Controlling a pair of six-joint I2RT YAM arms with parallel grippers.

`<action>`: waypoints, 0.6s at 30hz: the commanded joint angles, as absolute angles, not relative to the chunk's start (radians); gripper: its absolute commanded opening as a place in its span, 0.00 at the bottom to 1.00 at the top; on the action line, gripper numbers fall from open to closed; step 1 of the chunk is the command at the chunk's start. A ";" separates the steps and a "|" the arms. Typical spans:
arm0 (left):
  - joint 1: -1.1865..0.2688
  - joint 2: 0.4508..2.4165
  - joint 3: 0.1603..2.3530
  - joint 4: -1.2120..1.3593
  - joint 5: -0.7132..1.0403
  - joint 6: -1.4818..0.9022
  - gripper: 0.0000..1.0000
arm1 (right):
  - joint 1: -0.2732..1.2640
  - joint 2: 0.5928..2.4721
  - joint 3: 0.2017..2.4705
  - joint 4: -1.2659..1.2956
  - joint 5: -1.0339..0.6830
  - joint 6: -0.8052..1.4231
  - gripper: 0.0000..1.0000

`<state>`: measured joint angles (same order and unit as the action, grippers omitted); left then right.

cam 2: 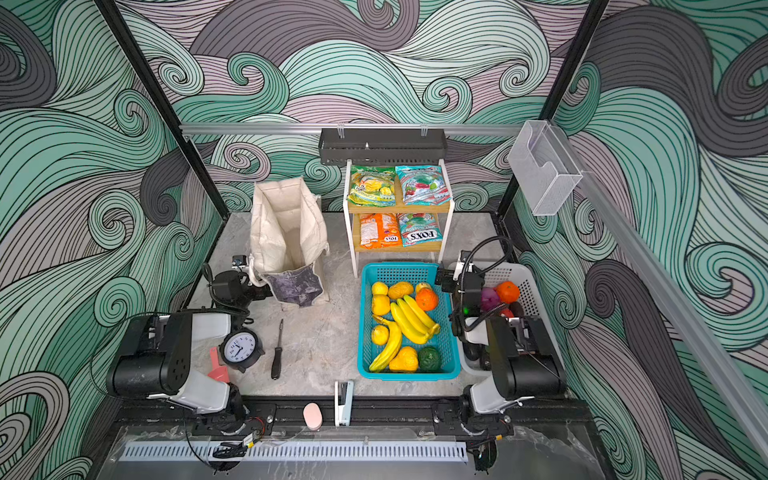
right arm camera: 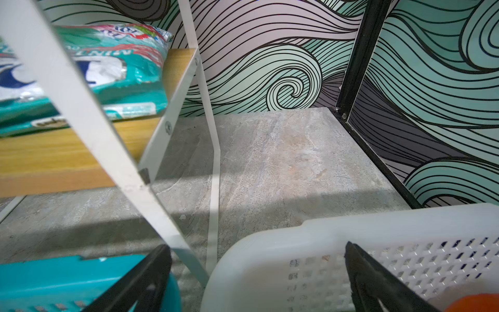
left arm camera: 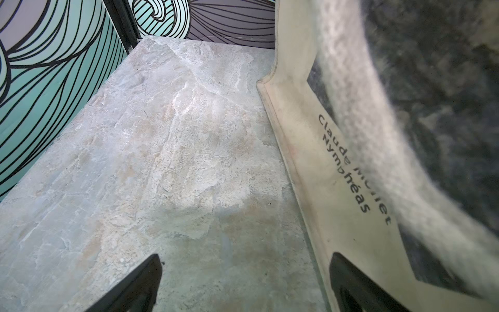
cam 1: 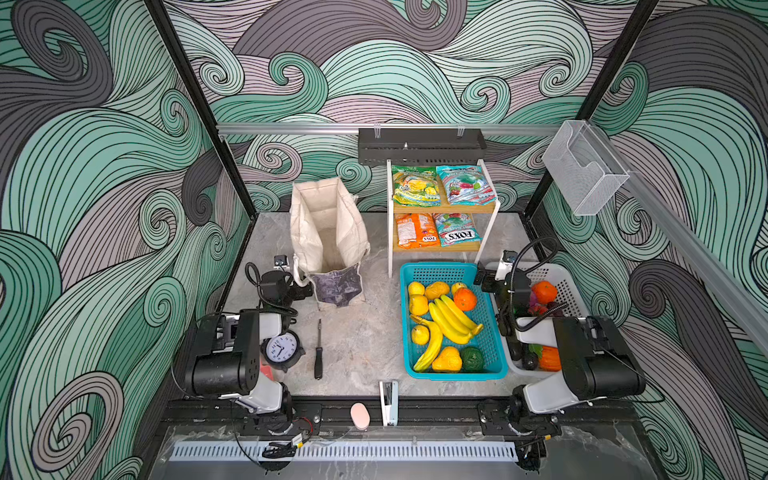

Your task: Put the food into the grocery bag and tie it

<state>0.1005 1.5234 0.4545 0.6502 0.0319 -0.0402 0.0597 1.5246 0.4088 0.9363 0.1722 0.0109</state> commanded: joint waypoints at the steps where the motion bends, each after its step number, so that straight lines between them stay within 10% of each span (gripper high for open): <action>1: 0.094 1.529 0.476 0.655 0.044 -0.034 0.99 | 0.054 1.540 0.390 0.878 0.185 -0.008 1.00; 18: 0.095 1.528 0.477 0.655 0.044 -0.033 0.99 | 0.053 1.538 0.391 0.873 0.184 -0.008 1.00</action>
<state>0.1005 1.5234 0.4545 0.6502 0.0319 -0.0402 0.0593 1.5246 0.4088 0.9363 0.1711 0.0109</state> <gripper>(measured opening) 0.986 0.995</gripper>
